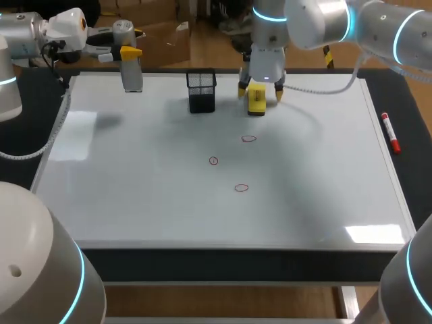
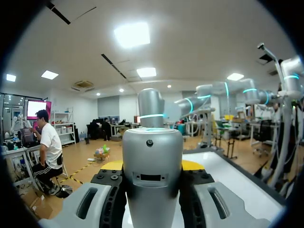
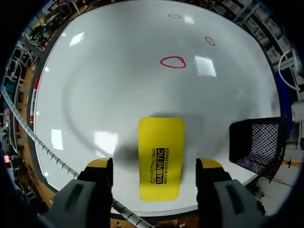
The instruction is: Pick up the inspection probe, press it on each red-marked spot on the whiteboard one by one, put down the probe, pick up the eraser, and wipe off all the red marks.
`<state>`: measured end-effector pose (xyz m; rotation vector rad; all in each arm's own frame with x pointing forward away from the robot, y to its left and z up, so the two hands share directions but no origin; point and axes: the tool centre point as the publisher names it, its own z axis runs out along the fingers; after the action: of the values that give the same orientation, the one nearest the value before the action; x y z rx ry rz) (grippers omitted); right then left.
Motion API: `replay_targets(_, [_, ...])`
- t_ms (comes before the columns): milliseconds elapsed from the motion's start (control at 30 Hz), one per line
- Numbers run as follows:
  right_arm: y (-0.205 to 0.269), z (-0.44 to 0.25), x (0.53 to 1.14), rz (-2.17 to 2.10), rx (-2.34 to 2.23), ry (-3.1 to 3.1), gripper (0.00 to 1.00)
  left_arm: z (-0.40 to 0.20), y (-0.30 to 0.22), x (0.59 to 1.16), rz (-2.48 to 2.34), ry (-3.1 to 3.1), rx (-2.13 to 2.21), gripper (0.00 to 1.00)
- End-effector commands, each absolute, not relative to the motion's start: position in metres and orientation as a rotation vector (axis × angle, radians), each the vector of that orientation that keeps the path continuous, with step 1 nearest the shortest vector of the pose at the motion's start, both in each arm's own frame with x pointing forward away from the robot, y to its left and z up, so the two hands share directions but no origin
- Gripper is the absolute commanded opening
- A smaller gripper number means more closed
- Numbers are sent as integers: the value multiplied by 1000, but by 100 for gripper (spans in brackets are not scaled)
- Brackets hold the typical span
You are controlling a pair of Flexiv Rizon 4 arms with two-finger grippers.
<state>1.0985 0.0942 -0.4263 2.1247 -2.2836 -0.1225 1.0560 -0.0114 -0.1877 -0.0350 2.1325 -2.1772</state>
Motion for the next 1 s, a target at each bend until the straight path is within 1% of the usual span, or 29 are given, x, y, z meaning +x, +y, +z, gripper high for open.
replay_targets(33, [95, -423, 1101, -114, 2122, -2275, 0, -187, -11, 1057, -2179, 2133, -32, 0])
replay_targets(233, [94, -415, 1099, -96, 2121, -2292, 0, -187, -11, 1057, -2179, 2133, -32, 0])
replay_targets(367, [85, -407, 1099, -66, 2065, -2356, 0, -187, -11, 1057, -2179, 2133, -32, 0])
replay_targets(667, [49, -373, 1096, 59, 1844, -2557, 0, -187, -11, 1057, -2179, 2133, -32, 0])
replay_targets(1000, [5, -352, 1068, 93, 1587, -2732, 0, -187, -11, 1057, -2179, 2133, -32, 0])
